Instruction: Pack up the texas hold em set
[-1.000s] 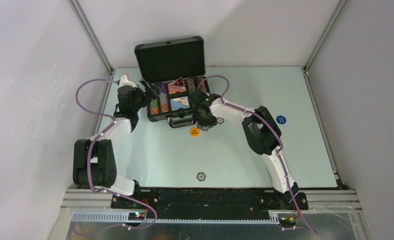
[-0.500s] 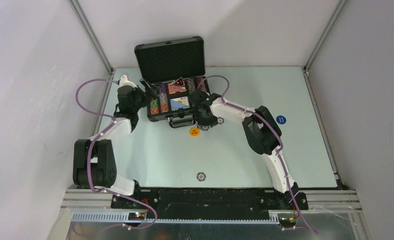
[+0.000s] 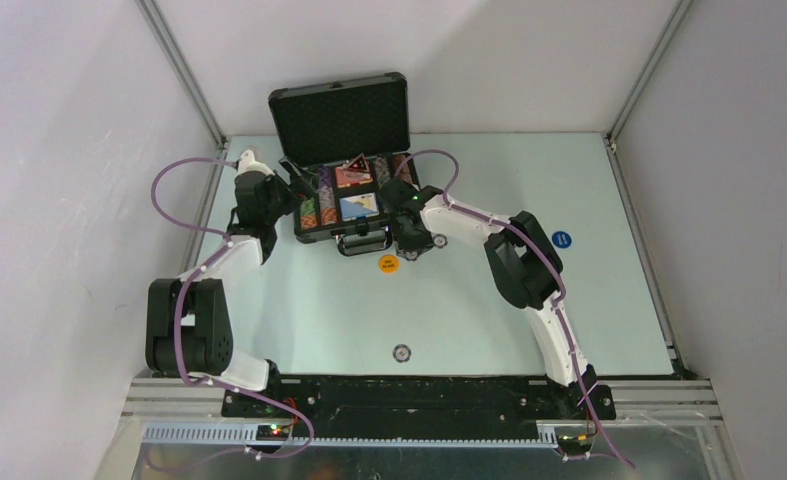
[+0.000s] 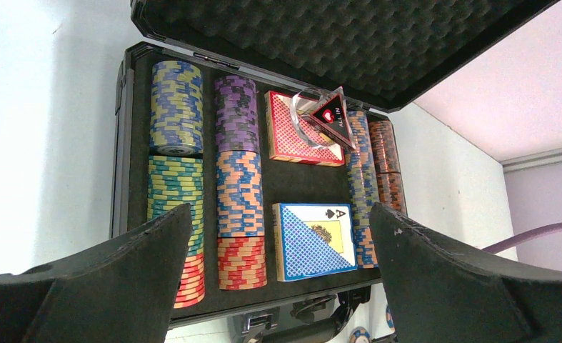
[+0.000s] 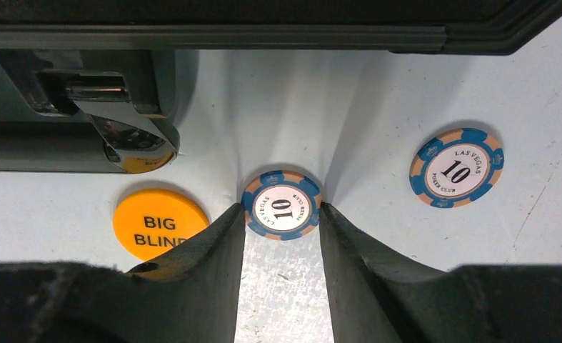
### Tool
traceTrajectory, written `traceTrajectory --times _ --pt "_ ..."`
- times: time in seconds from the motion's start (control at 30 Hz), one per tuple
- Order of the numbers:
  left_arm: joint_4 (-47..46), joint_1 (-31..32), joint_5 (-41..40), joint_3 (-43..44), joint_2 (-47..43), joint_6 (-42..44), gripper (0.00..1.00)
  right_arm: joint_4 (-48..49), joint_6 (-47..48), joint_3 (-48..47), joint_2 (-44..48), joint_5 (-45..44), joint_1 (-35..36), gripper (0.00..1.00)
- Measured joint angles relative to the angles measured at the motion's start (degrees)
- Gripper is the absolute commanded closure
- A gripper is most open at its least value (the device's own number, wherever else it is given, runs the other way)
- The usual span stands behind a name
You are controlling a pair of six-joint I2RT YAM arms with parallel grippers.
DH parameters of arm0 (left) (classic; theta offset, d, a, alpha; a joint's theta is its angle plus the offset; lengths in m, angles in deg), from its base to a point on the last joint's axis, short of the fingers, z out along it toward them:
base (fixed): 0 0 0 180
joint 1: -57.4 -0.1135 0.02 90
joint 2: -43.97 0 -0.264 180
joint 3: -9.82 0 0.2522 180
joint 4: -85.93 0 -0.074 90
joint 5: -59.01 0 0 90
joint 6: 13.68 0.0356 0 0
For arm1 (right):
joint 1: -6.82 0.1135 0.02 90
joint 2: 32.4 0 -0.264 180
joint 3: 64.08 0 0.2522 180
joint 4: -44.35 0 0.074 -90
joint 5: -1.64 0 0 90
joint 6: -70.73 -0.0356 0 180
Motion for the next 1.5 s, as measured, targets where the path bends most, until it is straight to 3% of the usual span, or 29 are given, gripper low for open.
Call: traceTrajectory --times 0.77,1.2,1.5 --pt "0.0 0.0 0.0 0.0 0.0 0.0 0.02 2.4 1.2 1.1 4.2 -0.2 -0.3 0.55" --pt "0.0 0.0 0.7 0.0 0.0 0.0 0.02 2.3 1.3 -1.1 4.7 1.3 -0.1 0.3" --pt "0.0 0.0 0.9 0.0 0.0 0.0 0.02 2.5 1.0 -1.2 4.6 4.0 2.8 0.27"
